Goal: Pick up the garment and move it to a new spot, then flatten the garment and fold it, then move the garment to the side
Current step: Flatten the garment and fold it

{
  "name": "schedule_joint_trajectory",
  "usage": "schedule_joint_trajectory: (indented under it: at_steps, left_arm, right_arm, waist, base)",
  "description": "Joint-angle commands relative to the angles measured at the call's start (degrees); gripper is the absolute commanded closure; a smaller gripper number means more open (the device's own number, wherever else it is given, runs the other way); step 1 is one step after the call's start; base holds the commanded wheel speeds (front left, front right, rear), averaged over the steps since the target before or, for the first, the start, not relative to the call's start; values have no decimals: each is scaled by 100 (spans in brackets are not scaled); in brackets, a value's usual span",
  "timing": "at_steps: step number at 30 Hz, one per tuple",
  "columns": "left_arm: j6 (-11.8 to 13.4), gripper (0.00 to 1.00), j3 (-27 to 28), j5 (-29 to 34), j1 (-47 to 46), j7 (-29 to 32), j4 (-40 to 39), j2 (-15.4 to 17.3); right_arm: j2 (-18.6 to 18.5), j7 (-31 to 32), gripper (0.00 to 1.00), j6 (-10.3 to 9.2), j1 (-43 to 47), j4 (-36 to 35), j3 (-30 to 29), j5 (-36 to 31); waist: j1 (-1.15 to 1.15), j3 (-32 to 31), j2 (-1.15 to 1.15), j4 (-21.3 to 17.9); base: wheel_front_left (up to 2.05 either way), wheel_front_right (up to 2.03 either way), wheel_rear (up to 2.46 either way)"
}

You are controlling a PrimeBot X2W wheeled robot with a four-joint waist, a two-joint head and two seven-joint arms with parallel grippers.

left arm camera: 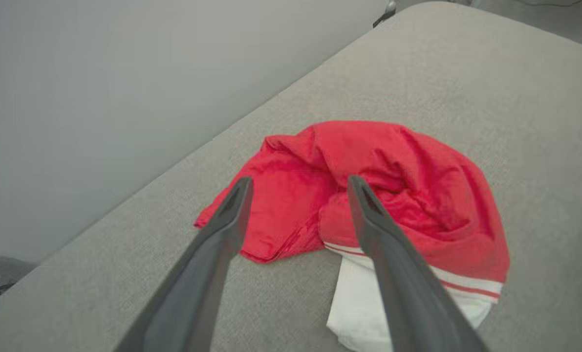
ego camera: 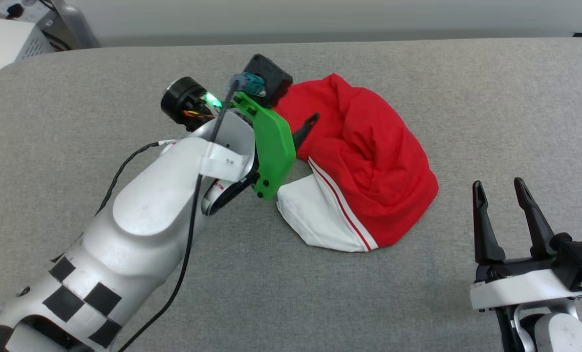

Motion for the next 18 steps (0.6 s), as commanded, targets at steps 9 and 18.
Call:
schedule_joint_trajectory:
  at_steps: [9,18]
  left_arm:
    - [-15,0,-1690,-1598,-792,1713,23,539]
    - [-15,0,-2527,-1962,-964,2098,546,650]
  right_arm:
    - [-7,-13,0,-4,-359,-50,10,82]
    - [-7,-13,0,-4,-594,-68,36,145]
  waist:
    - [0,541,0,-434]
    - [0,938,0,-628]
  base:
    - [0,0,0]
    - [0,0,0]
